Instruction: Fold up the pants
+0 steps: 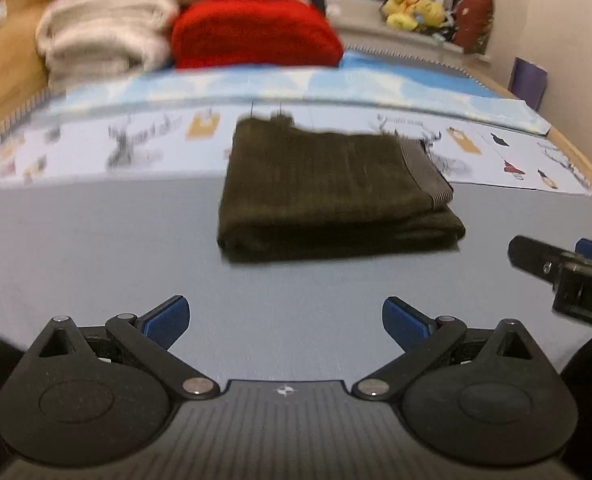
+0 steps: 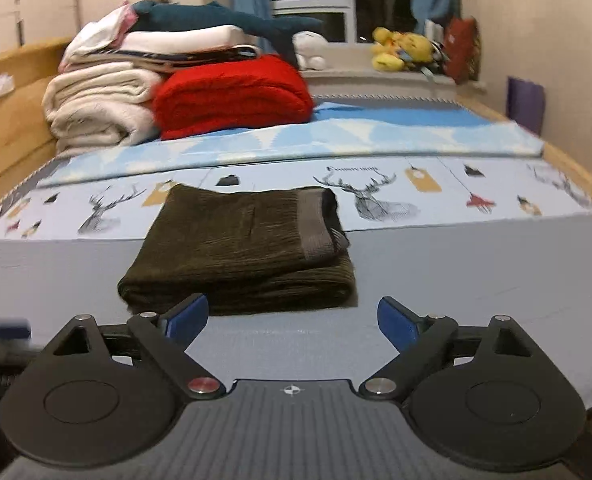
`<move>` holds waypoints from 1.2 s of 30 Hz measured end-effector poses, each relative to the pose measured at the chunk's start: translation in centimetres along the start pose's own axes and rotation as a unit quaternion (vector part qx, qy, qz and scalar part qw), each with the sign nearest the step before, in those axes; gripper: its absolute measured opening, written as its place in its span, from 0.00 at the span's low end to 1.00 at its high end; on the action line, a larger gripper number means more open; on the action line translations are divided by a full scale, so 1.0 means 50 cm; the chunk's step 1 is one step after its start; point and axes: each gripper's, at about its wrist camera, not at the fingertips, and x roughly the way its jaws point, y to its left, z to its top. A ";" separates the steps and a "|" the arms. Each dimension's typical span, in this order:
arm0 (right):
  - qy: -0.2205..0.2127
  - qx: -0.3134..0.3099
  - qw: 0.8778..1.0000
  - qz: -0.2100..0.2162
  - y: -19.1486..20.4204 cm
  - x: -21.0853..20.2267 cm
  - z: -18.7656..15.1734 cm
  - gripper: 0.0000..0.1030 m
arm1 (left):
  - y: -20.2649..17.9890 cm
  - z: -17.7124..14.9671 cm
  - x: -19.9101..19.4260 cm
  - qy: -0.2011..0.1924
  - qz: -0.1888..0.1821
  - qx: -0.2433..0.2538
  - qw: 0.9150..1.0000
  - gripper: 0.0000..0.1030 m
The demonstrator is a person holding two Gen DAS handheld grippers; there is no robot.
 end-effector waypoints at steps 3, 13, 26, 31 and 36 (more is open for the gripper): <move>0.002 0.003 1.000 -0.008 0.012 0.003 0.001 0.95 | -0.001 -0.001 -0.006 -0.013 0.007 0.006 1.000 1.00; 0.022 0.009 1.000 -0.008 0.054 0.025 0.000 0.95 | 0.023 0.007 0.016 -0.002 0.002 -0.013 1.000 1.00; 0.029 -0.001 0.999 -0.017 0.060 0.050 0.000 0.95 | 0.018 0.007 0.044 0.008 0.001 -0.013 1.000 1.00; 0.018 -0.008 0.999 -0.032 0.055 0.046 0.000 0.95 | 0.017 0.009 0.050 0.011 0.004 -0.022 1.000 1.00; 0.021 0.002 0.999 -0.042 0.042 0.048 -0.001 0.95 | 0.031 0.010 0.054 0.017 0.009 -0.039 0.999 1.00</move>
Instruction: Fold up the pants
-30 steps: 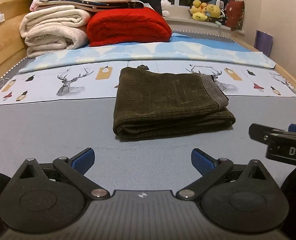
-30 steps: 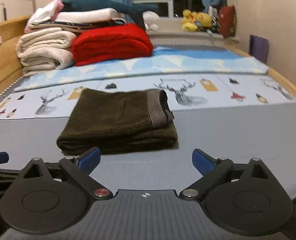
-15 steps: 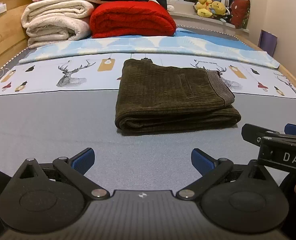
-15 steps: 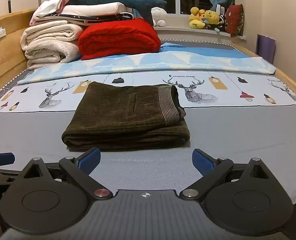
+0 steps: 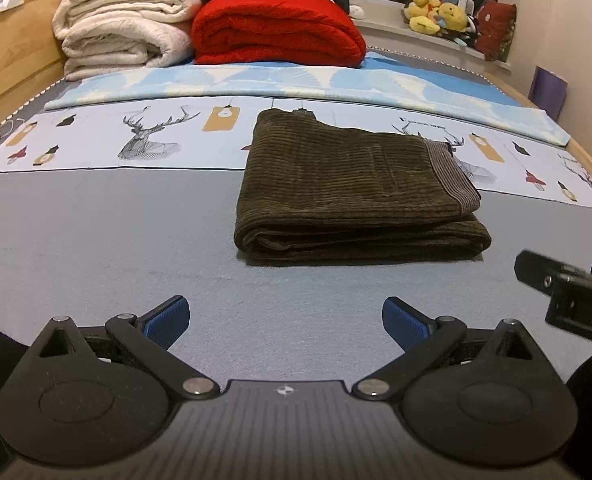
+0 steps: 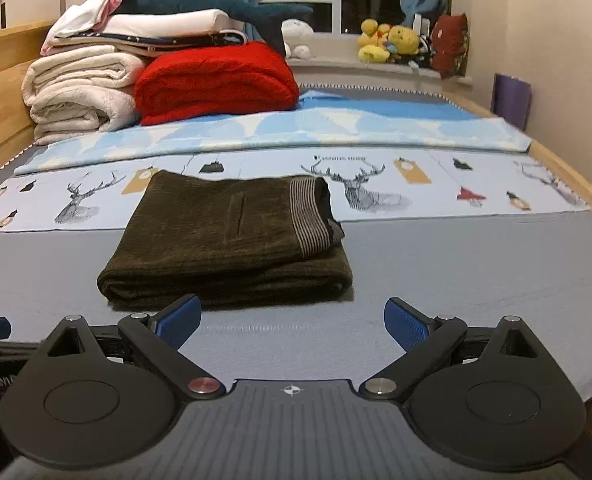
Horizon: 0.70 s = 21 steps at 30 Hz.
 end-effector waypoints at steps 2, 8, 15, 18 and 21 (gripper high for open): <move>0.001 -0.010 1.000 0.001 0.006 0.000 -0.002 0.95 | -0.001 0.000 -0.001 -0.001 -0.001 0.002 1.000 1.00; 0.000 -0.037 0.999 0.010 0.026 -0.001 -0.006 0.95 | -0.006 -0.002 -0.003 -0.002 -0.001 0.009 1.000 1.00; 0.000 -0.035 0.999 0.011 0.027 -0.001 -0.004 0.95 | -0.006 -0.002 -0.003 -0.002 -0.002 0.009 1.000 1.00; 0.000 -0.035 0.999 0.011 0.027 -0.001 -0.004 0.95 | -0.007 -0.002 -0.003 -0.003 -0.002 0.009 1.000 1.00; 0.000 -0.035 0.999 0.012 0.027 -0.001 -0.004 0.95 | -0.007 -0.001 -0.003 -0.003 -0.002 0.009 1.000 1.00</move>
